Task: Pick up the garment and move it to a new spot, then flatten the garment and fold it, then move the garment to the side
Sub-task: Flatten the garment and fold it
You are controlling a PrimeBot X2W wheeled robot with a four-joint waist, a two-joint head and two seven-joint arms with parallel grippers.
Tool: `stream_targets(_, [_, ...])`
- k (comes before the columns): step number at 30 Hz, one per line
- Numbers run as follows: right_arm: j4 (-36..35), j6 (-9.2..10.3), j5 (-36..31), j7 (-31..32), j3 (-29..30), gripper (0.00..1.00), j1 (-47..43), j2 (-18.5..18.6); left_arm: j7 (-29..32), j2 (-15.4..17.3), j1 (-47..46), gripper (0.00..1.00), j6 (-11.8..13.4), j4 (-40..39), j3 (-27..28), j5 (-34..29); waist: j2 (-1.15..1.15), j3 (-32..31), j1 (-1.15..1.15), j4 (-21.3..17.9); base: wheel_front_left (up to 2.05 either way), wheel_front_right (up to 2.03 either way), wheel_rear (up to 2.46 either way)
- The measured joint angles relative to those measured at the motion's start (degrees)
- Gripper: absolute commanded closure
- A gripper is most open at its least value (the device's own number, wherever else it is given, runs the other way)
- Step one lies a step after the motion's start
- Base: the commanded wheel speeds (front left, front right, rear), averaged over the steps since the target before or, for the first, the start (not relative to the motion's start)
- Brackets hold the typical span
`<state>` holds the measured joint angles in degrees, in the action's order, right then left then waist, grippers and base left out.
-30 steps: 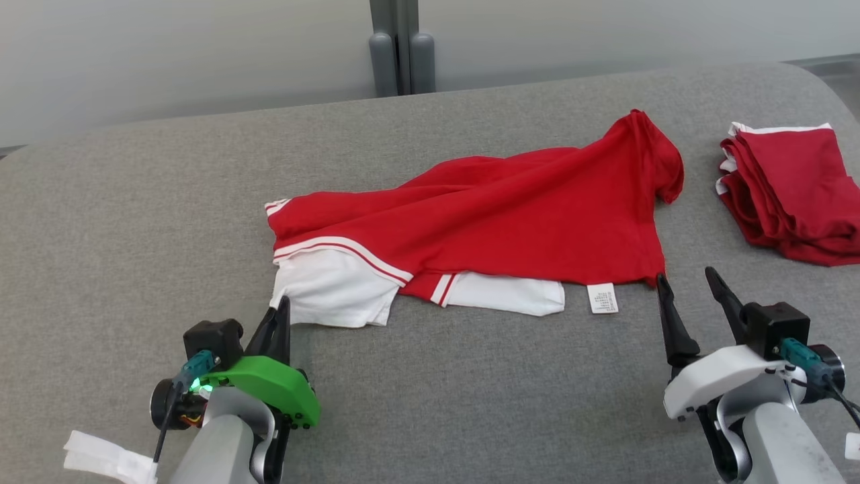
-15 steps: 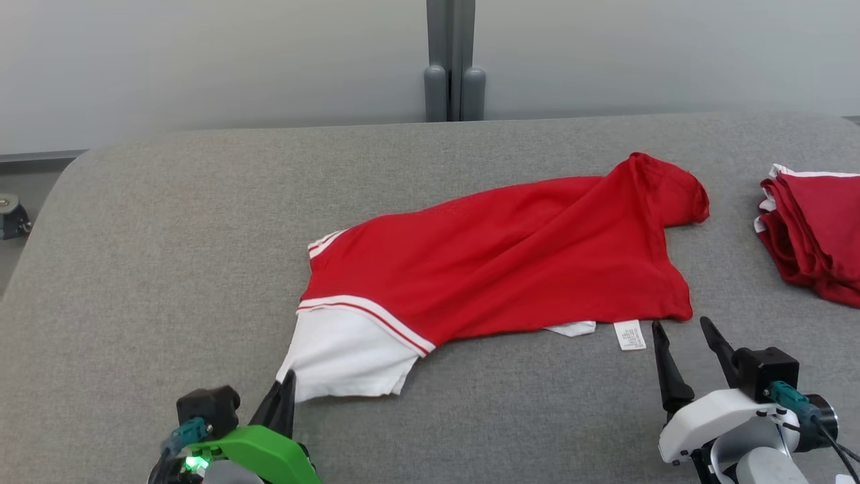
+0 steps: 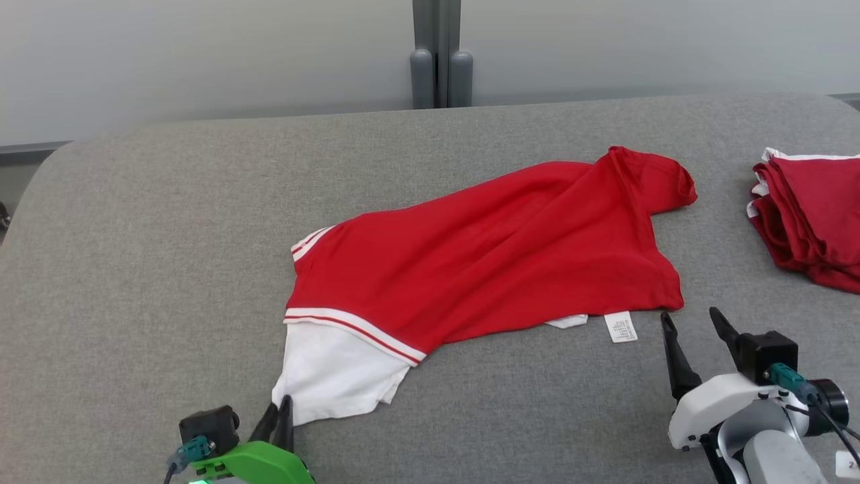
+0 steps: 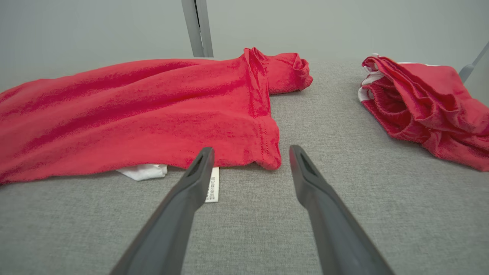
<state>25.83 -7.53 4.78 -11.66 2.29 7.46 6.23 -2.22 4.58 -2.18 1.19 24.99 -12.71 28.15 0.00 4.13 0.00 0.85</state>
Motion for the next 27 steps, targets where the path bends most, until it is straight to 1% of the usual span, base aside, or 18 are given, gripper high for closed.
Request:
stream_targets(5, [5.17,0.0,-3.82,0.75,2.21,0.0,4.38,0.88,-4.25,-0.07,-2.04,0.0,0.36,1.32,0.26,-0.7,0.0,0.64,0.0,0.31,0.0,0.0,0.0])
stream_targets(8, [10.01,0.0,-4.89,1.16,3.76,0.0,7.18,0.78,-7.02,-0.05,-3.29,0.0,0.4,0.76,0.42,-1.13,0.0,0.86,0.0,1.24,0.0,0.0,0.0])
stream_targets(12, [16.84,0.0,-5.03,0.99,6.25,0.0,10.85,1.09,-9.38,0.01,-4.14,0.0,0.68,-0.53,0.38,-2.15,0.0,1.12,0.0,2.61,0.0,0.0,0.0])
stream_targets(15, [22.14,0.0,-4.08,0.46,8.72,0.0,14.05,0.42,-10.18,0.01,-4.29,0.0,0.82,-0.9,0.33,-2.58,0.0,1.23,0.0,3.63,0.0,0.0,0.0])
stream_targets(16, [23.48,0.0,-3.83,0.32,9.06,0.05,14.73,0.12,-10.23,0.02,-4.29,0.0,0.83,-0.9,0.32,-2.6,0.0,1.25,0.0,3.82,0.0,0.0,0.0])
stream_targets(17, [25.2,0.0,-3.61,-0.02,9.21,0.47,15.54,-0.15,-10.46,0.02,-4.29,0.0,0.83,-0.89,0.27,-2.65,0.0,1.25,0.0,4.0,0.0,0.0,0.0])
stream_targets(19, [27.85,0.0,-3.28,-0.59,9.28,0.74,16.78,-0.25,-10.54,0.02,-4.28,0.0,0.89,-0.88,0.19,-2.65,0.0,1.15,0.0,4.14,0.0,0.0,0.0])
stream_targets(20, [29.02,0.0,-3.28,-0.91,9.32,0.96,17.33,-0.18,-10.56,0.01,-4.28,0.0,0.93,-0.86,0.1,-2.66,0.0,1.05,0.0,4.15,0.0,0.0,0.0])
stream_targets(21, [29.96,0.0,-3.14,-1.37,9.4,1.0,17.74,-0.16,-10.66,0.0,-4.26,0.0,1.08,-0.86,0.03,-2.66,0.0,0.93,0.0,4.09,0.0,0.0,0.0])
stream_targets(24, [31.31,0.0,-2.19,-2.44,9.06,1.0,18.37,-0.37,-10.71,0.07,-4.05,0.0,1.36,-0.86,0.05,-2.65,0.0,0.65,0.0,3.66,0.0,0.0,0.0])
stream_targets(27, [30.76,0.0,-0.98,-3.05,8.43,1.0,18.39,-0.25,-10.7,0.2,-3.64,0.0,1.59,-0.86,0.08,-2.64,0.0,0.23,0.0,3.03,0.0,0.0,0.0])
